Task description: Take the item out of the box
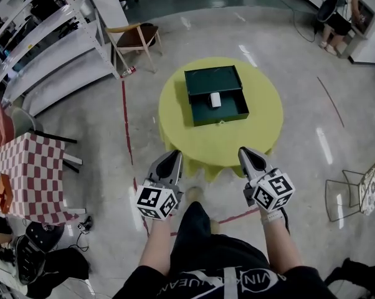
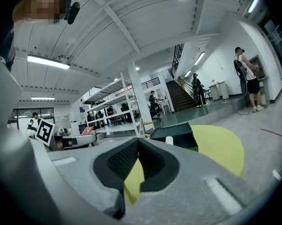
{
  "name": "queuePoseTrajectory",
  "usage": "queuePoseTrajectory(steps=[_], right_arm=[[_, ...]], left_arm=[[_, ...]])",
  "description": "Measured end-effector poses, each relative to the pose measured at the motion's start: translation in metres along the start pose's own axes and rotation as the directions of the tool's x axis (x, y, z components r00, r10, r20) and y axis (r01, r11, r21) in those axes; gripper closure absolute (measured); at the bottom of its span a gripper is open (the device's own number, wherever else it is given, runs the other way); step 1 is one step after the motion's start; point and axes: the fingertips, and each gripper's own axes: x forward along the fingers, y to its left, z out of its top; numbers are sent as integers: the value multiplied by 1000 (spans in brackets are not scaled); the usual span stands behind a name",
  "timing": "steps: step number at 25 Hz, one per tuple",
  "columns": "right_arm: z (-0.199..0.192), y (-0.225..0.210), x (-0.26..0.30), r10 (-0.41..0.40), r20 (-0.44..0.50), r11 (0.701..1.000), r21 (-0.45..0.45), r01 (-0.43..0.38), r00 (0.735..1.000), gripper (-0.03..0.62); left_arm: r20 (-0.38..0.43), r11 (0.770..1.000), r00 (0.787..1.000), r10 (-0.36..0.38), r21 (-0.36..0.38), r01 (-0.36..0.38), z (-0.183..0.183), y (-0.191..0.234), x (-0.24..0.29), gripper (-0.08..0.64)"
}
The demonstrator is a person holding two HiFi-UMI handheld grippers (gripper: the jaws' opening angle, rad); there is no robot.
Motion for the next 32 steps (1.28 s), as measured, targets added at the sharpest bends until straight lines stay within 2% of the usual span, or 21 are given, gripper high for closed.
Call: queuePoseTrajectory(steps=[18, 32], right_arm=[[2, -40, 99, -48, -66, 999, 23, 50, 997, 588], [8, -61, 151, -112, -141, 994, -13, 111, 984, 588]], left_arm=[[-59, 997, 995, -74, -29, 73, 2, 67, 89, 535], [-82, 990, 987, -138, -48, 135, 10, 102, 142, 535]])
